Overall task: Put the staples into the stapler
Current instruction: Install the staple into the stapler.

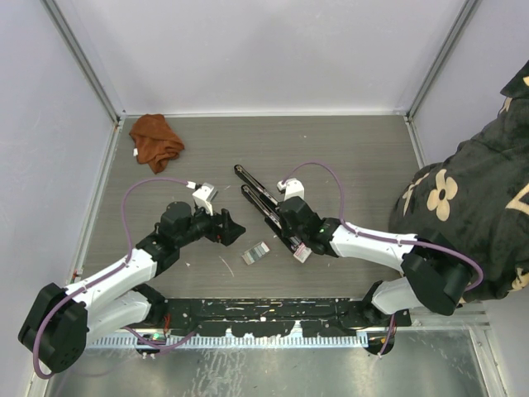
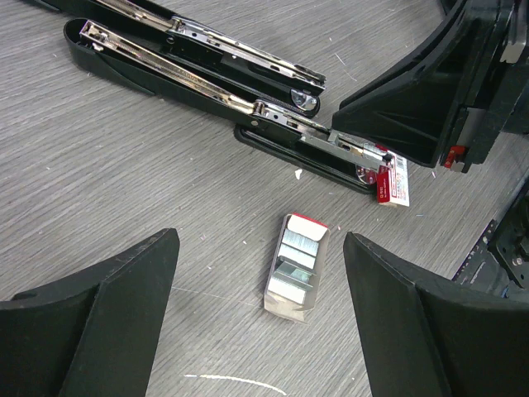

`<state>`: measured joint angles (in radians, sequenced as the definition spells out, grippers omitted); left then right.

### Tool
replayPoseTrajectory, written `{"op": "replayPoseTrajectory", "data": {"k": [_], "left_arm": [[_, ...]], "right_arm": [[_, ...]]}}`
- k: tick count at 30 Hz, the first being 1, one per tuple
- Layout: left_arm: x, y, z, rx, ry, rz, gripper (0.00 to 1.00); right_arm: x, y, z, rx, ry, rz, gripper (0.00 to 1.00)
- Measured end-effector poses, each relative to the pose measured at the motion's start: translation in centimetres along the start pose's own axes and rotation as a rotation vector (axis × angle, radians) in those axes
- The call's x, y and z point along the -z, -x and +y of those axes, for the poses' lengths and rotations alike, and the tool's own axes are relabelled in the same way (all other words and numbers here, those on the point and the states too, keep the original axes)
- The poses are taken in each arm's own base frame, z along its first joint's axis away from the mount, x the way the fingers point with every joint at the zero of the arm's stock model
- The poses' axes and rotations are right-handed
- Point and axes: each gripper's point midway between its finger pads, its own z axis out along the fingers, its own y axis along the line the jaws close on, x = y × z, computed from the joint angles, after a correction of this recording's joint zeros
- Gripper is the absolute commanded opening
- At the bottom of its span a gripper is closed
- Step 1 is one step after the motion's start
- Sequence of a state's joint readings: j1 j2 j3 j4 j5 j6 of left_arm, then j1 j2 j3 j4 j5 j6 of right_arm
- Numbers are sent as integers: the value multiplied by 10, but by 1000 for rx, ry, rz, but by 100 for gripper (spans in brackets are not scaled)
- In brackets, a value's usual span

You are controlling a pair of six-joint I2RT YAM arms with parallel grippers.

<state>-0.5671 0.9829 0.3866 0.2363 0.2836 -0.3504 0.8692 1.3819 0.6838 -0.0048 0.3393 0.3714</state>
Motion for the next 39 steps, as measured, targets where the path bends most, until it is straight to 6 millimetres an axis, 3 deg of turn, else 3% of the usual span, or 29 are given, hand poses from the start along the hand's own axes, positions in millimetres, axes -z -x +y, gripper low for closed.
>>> {"op": "replayPoseTrajectory", "data": {"k": [14,28,39], "left_arm": [[0,-1,0,1,1,2,83],[0,-1,0,1,1,2,83],[0,-7,5,3,14,7,83]], "right_arm": [[-4,-12,0,25,-6,38,21],[-5,-22,0,54,-6,86,42],[8,-6,3,19,-8,83,34]]}}
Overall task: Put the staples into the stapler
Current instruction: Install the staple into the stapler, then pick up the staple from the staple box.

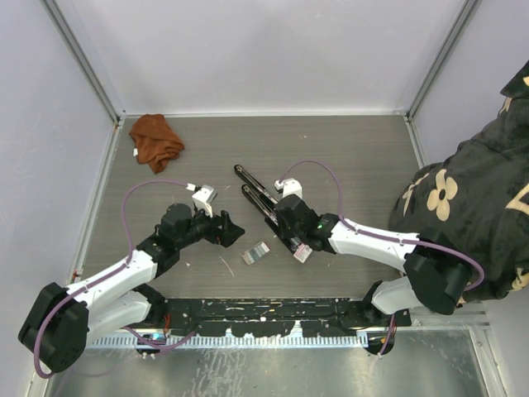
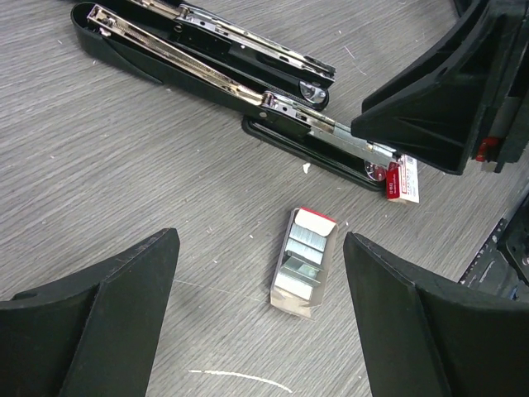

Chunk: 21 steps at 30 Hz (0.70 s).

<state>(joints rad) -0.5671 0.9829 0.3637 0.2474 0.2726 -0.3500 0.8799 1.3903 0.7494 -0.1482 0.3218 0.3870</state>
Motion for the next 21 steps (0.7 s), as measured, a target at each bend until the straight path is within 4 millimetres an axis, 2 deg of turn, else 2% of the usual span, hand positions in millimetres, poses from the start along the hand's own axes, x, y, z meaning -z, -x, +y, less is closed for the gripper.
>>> {"op": "replayPoseTrajectory", "data": {"k": [3,8,10,13,16,18,21], "left_arm": [[-1,0,1,0,6,-2,83],[-1,0,5,10,27,-7,83],[2,3,9,33,61,-18,85],[8,14,12,70,107,-52,87],[14,33,14,119,149,-94,87],[16,45,17,165,172,-117,87],[18,49,23,225,192,-126,87]], "right_arm": [[3,0,0,-21,-2,7,35],[12,1,-4,-40,-8,13,47],[16,4,-6,-46,-8,3,49],[18,8,-14,-59,-14,-1,51],[15,9,-26,-72,-33,10,55],[11,12,-35,-71,-49,27,55],[-1,17,-41,-54,-65,49,55]]}}
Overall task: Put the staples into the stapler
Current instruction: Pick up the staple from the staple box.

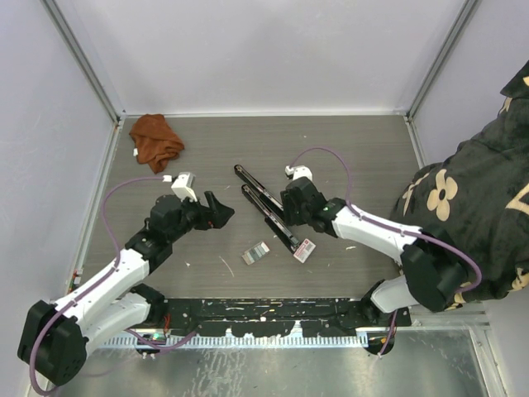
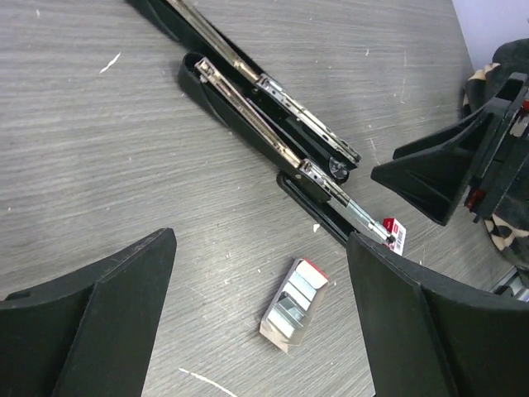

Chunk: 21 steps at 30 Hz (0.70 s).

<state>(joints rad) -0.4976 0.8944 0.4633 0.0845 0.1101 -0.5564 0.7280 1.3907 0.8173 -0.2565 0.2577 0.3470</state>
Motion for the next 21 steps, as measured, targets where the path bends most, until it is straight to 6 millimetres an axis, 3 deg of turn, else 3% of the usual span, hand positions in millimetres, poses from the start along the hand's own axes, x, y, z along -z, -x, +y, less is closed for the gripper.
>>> {"op": "replayPoseTrajectory", "data": {"k": [4,8,12,17,21], "left_arm": [[-1,-8,10,53,28,42,87],[-3,-19,18,86,53,98,87],[-3,-30,26,116,80,146,87],[-1,-35,34,144,108,167,87],[-1,-38,35,154,115,173,87]], "right_arm": [[-14,7,7,41,13,25,55],[-15,12,25,65,82,37,53],[-7,11,63,107,160,35,50],[4,-19,110,137,240,82,47],[5,-44,129,150,256,131,41]]}}
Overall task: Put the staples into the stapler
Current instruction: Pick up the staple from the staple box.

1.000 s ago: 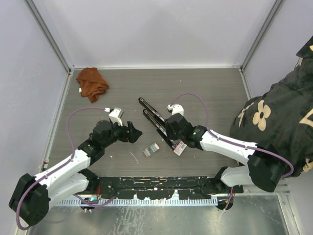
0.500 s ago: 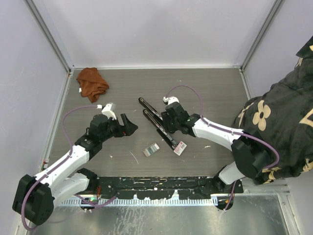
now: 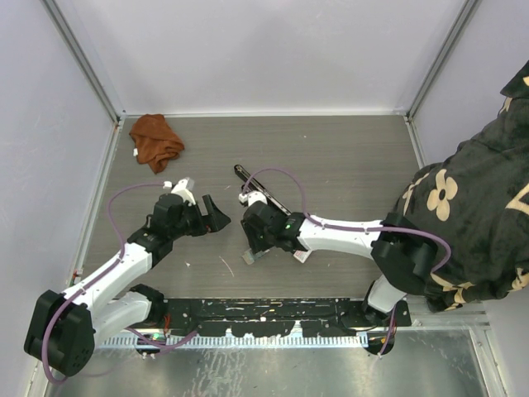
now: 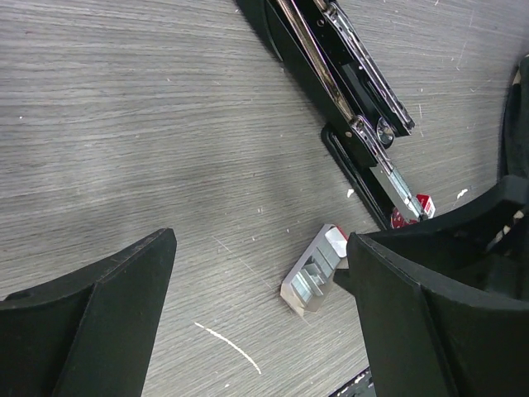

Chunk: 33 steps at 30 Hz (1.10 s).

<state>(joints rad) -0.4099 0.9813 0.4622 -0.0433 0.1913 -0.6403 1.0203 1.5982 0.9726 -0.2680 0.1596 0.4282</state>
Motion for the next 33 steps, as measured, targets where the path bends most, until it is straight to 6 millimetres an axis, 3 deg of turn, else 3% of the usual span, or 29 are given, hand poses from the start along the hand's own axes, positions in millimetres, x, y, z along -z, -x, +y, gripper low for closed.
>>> {"op": "replayPoseTrajectory", "data": {"k": [8,25,33], "left_arm": [[0,0,1,3,-2,3,87],[0,-5,7,17,6,16,87],[0,-6,8,19,6,17,87]], "right_arm": [[-13,-29,7,4,-27,76,34],[-12,-44,11,18,-49,112,29],[-14,-39,8,18,-91,92,22]]}}
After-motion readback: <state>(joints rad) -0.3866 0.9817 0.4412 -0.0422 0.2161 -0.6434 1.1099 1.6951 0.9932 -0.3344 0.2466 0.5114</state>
